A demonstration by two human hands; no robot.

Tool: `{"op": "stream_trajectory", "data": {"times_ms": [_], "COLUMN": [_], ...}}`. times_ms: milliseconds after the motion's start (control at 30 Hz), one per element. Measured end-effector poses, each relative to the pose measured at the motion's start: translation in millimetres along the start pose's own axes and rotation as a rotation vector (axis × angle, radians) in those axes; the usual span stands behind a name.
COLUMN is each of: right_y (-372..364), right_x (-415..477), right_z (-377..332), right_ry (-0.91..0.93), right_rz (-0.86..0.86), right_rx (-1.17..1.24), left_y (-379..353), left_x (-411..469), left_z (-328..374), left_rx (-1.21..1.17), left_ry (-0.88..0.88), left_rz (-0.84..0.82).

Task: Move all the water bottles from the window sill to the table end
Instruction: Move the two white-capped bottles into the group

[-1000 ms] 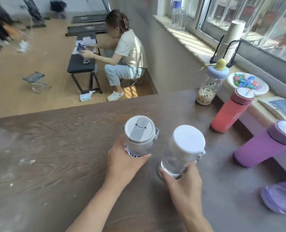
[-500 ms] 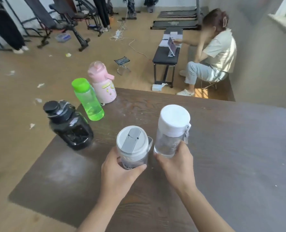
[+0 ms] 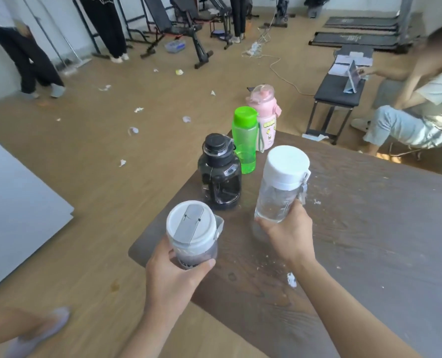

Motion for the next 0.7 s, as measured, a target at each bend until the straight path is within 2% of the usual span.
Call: {"op": "stream_trajectory", "data": {"times_ms": [700], "right_y": [-27], "right_x": [24], "right_z": [14], "right_ry": [-0.035], "right_rz": [0.040], "right_rx": [-0.103], "left_y": [20], "left_x": [18], "left_z": [-23], "left_rx": [-0.082], "left_ry": [-0.023], "left_rz": [-0.033]}}
Point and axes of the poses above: each hand's wrist, its own x-axis towards the middle knuckle, its own y-axis out of the back of the hand, z = x × y, the point moved 9 cm from there along x, towards the middle knuckle, and after that the axes turned 4 degrees about z, right-handed, at the moved point
